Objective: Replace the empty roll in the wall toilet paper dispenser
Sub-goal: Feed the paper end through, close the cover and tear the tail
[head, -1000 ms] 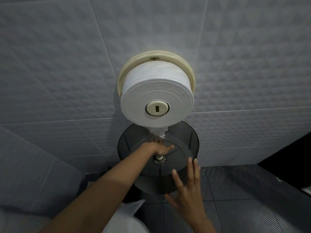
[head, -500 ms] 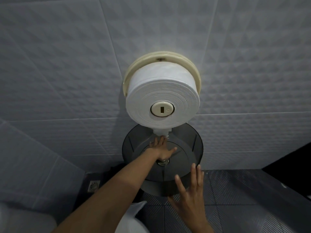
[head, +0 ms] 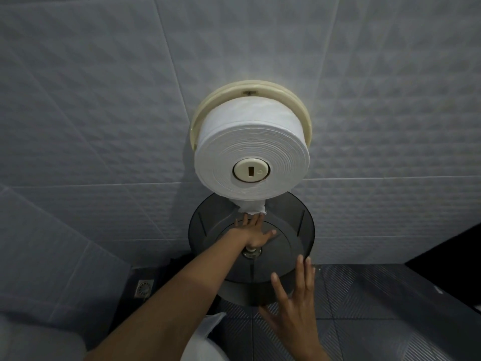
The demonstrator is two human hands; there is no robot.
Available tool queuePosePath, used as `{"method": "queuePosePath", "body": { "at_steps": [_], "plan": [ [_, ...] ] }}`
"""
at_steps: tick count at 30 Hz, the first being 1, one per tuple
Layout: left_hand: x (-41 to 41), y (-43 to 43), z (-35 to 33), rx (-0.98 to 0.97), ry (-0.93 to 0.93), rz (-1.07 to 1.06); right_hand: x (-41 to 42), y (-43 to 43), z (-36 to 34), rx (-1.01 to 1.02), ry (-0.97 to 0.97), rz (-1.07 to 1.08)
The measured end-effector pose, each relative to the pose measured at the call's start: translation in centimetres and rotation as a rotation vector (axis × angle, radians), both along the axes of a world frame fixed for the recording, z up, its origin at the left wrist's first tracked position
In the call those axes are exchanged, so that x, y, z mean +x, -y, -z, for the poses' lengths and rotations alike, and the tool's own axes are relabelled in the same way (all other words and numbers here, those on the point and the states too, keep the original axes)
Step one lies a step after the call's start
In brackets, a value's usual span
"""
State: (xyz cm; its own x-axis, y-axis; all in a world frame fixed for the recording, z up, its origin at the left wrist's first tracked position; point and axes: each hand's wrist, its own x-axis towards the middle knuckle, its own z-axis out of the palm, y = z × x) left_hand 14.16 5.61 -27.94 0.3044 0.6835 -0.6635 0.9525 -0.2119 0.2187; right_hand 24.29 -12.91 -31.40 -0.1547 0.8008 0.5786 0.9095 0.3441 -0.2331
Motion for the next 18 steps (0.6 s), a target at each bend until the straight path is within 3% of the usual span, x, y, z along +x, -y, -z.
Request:
{"method": "queuePosePath", "body": {
  "at_steps": [5,9,18],
  "plan": [
    [0.0,0.4,-1.1,-0.035,-0.080,0.007,0.1,0.1,-0.8,-0.031,-0.007,-0.017],
    [0.6,1.2,-1.8,0.082,-0.256,0.027,0.2,0.1,-0.9,-0.032,-0.002,-0.020],
    [0.0,-0.5,0.0,0.017,-0.103,0.030,-0.1,-0.1,-0.6,-0.015,0.003,-0.025]
  ]
}}
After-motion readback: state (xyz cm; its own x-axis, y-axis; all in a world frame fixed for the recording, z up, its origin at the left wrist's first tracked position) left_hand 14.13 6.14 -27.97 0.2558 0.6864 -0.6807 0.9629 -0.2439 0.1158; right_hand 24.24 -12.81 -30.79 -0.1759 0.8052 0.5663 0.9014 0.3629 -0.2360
